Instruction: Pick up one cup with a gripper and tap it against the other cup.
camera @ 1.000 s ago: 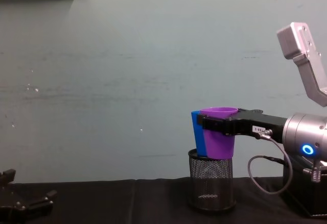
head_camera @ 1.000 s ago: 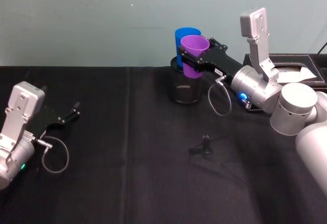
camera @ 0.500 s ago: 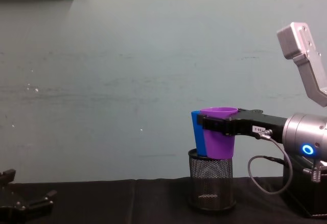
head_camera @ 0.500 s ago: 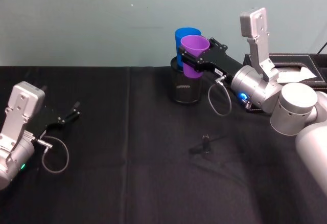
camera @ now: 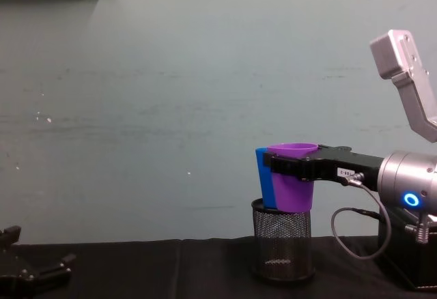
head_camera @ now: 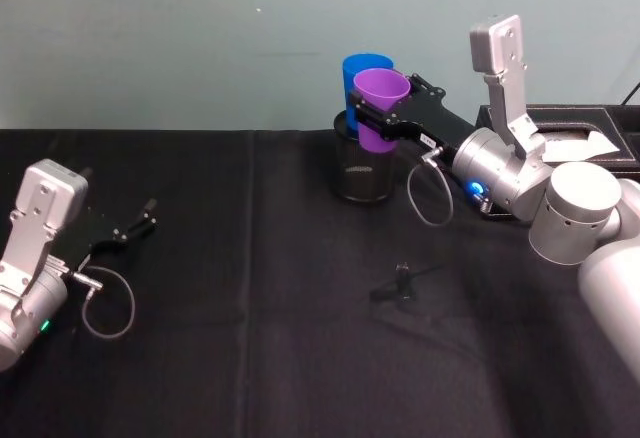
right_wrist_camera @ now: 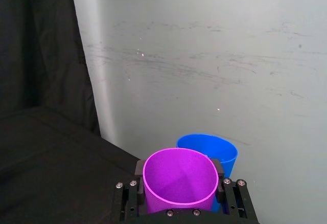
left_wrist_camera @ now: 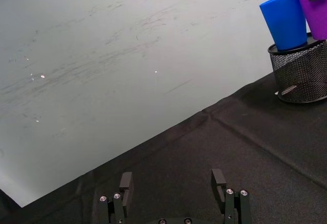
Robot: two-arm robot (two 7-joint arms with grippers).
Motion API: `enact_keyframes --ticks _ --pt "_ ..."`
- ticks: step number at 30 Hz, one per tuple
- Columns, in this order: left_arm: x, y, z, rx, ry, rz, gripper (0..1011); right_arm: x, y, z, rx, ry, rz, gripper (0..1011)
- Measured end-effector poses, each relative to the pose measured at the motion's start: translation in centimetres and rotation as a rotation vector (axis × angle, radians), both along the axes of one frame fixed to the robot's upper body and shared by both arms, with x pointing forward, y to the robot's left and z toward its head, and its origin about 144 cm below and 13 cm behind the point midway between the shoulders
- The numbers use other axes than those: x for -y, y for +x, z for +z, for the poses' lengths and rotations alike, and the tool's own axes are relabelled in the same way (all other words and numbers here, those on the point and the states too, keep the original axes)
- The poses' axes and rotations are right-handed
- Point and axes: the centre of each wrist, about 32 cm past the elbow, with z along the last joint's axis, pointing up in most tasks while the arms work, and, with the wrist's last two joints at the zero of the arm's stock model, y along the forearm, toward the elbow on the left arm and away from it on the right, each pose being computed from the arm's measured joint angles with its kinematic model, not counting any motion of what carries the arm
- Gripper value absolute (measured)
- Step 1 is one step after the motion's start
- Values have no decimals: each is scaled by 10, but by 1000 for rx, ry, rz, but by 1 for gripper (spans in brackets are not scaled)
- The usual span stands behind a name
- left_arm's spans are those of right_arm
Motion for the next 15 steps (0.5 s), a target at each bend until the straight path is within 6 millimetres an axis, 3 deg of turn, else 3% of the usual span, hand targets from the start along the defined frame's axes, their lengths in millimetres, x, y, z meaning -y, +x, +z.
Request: enact_keyframes --ticks 15 --pt "0 0 0 0 0 0 1000 0 0 0 0 0 0 751"
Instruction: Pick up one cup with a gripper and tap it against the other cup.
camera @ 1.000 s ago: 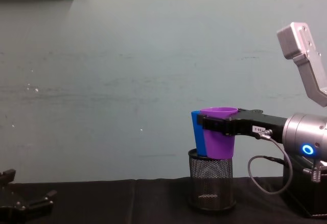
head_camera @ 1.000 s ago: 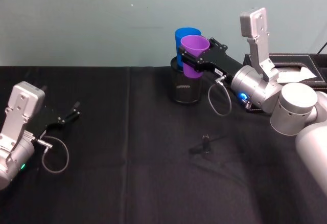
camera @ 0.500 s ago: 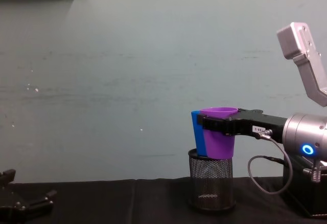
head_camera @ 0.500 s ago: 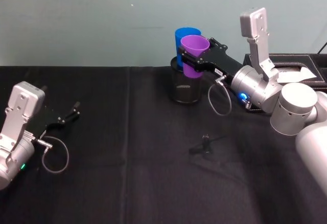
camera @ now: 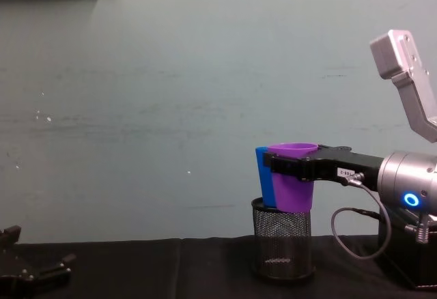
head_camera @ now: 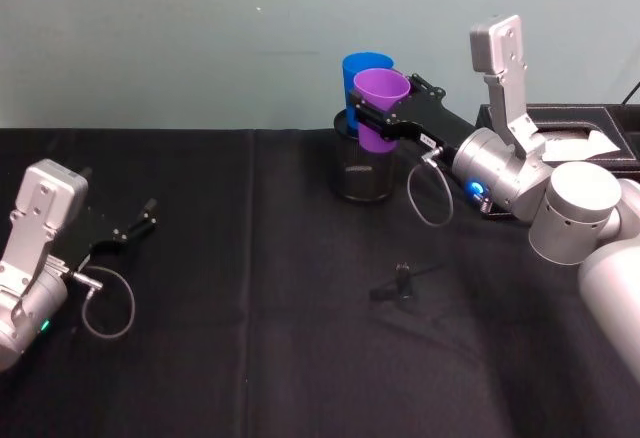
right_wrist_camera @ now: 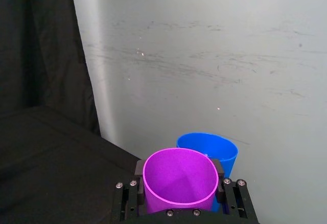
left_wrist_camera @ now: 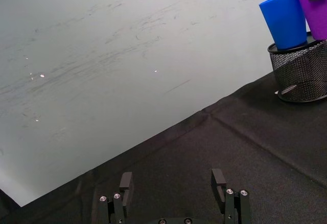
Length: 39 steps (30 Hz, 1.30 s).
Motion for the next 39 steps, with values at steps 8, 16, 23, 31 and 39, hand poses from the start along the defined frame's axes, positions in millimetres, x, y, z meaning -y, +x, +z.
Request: enact_keyframes --ticks 8,16,23,31,39 --pt "0 0 0 0 0 0 1000 0 0 0 0 0 0 751" --pt "0 0 0 0 0 0 1000 0 -6 -3 14 -7 7 751" --pt "0 0 0 0 0 0 1000 1 -26 -8 21 0 29 751" --pt "0 0 0 0 0 0 1000 1 -58 -9 42 13 58 751" --pt "0 0 0 0 0 0 1000 3 -93 -14 65 11 68 751"
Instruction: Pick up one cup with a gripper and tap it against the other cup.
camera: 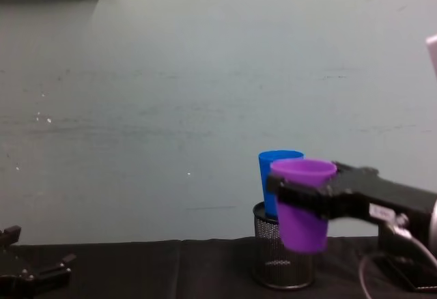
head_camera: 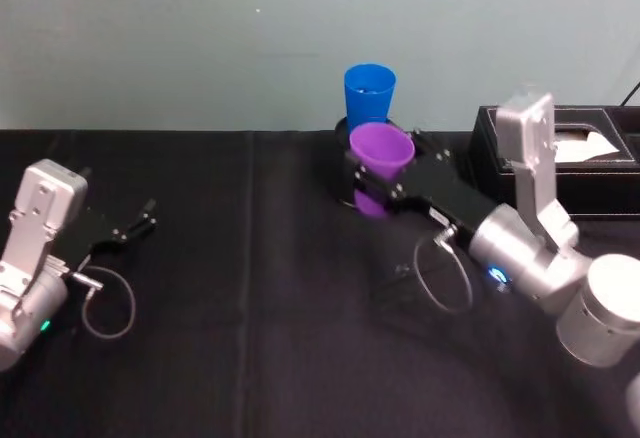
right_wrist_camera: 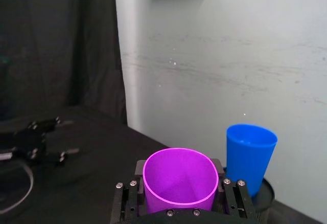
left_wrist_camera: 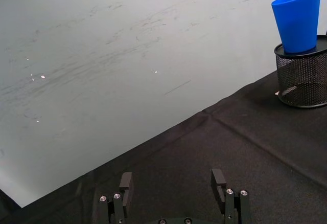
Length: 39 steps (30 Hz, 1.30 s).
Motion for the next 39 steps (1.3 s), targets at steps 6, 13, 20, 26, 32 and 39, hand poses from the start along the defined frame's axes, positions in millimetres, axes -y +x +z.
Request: enact_keyframes --ticks 6,13,20,26,32,39 --pt "0 0 0 0 0 0 1000 2 -27 -20 16 -34 -3 751" --pt "0 0 0 0 0 0 1000 4 -43 -48 51 -52 -29 751" --pt "0 0 0 0 0 0 1000 5 -53 -77 15 -35 -61 751" --pt "0 0 0 0 0 0 1000 6 -55 -91 1 -19 -77 751" --pt "0 0 0 0 0 0 1000 6 -52 -96 4 -12 -79 751" --pt "0 0 0 0 0 0 1000 4 -49 -103 -7 -12 -77 751"
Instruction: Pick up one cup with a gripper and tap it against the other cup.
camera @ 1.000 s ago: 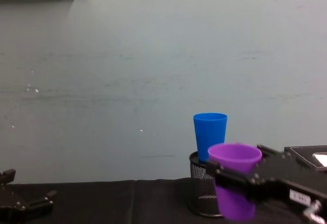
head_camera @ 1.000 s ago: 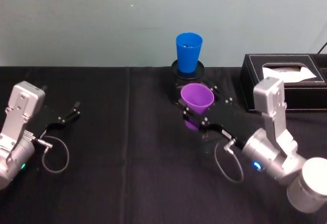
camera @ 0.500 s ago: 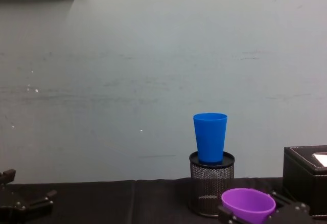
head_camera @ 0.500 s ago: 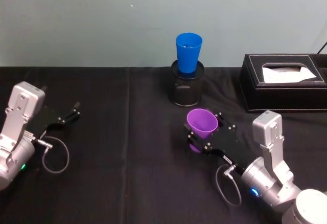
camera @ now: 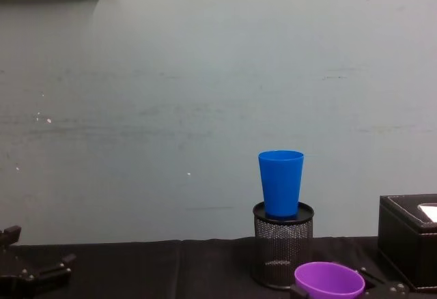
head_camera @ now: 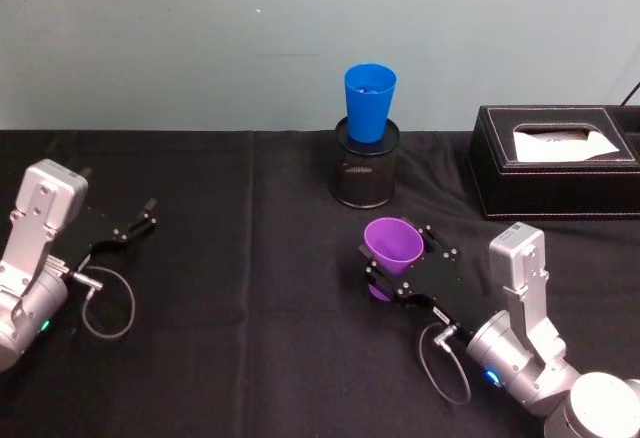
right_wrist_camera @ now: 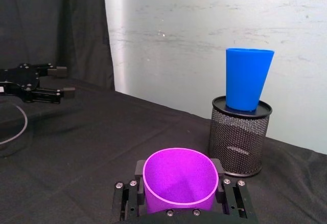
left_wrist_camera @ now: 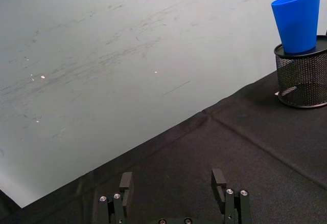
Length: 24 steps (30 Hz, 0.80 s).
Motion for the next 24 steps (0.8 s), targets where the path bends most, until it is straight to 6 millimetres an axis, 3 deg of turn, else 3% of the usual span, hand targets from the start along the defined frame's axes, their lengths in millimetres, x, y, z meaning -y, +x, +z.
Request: enact_keyframes --ticks 14,24 --pt "0 0 0 0 0 0 1000 0 4 -6 1 6 5 751" --pt "0 0 0 0 0 0 1000 -1 4 -5 1 6 6 966"
